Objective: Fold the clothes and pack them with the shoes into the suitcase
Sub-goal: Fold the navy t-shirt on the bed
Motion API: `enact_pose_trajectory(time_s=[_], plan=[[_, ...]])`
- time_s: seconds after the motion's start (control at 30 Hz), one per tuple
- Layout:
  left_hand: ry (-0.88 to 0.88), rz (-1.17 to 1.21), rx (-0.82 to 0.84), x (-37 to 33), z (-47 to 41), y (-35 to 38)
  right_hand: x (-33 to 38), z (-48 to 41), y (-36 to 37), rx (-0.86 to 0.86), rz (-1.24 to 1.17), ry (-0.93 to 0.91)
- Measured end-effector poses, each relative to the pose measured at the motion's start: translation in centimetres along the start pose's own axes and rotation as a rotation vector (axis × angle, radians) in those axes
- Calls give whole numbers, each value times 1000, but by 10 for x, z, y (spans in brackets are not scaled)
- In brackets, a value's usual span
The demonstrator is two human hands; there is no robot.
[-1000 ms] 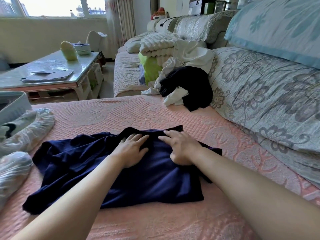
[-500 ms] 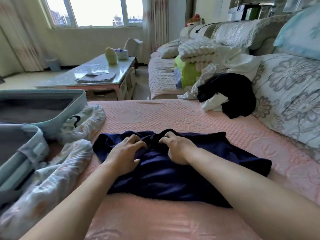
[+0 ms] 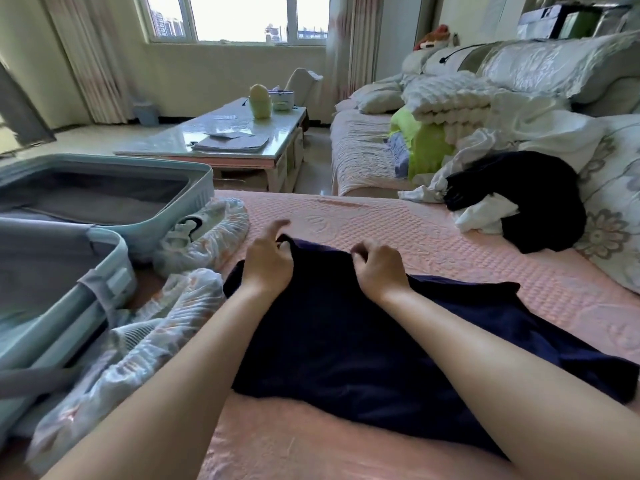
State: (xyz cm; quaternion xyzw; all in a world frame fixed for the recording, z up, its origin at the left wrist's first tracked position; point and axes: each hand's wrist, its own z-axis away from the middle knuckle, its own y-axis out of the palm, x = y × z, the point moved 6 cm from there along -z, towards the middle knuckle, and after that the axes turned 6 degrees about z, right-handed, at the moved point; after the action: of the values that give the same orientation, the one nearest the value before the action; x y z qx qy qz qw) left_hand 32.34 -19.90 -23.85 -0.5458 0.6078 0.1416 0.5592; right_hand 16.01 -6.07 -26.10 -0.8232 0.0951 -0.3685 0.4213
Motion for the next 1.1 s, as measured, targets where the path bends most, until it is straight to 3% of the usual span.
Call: enact_pose_trajectory(time_s=[0.07, 0.13, 0.27, 0.33, 0.47, 0.63, 0.87, 0.93, 1.03, 1.1], plan=[[19, 10, 163, 8, -3, 11, -3, 1, 12, 130, 33, 16], [84, -124, 287, 20, 2, 18, -5, 9, 23, 263, 178, -35], [181, -358, 278, 34, 23, 7, 8, 34, 42, 457, 436, -373], [169, -418, 246, 36, 31, -7, 8, 45, 51, 588, 514, -361], [10, -502, 285, 33, 56, -27, 20, 56, 38, 561, 670, -317], [-221, -640, 323, 32, 93, -43, 46, 97, 20, 623, 615, -376], [-214, -139, 44, 12, 107, -76, 50, 148, -1, 670, 578, -380], [-105, -279, 114, 7, 111, -77, 46, 155, -7, 671, 565, -362], [8, -679, 284, 1, 122, -65, 40, 169, -11, 704, 563, -345], [109, -867, 271, -12, 127, -53, 37, 177, -12, 727, 544, -339]])
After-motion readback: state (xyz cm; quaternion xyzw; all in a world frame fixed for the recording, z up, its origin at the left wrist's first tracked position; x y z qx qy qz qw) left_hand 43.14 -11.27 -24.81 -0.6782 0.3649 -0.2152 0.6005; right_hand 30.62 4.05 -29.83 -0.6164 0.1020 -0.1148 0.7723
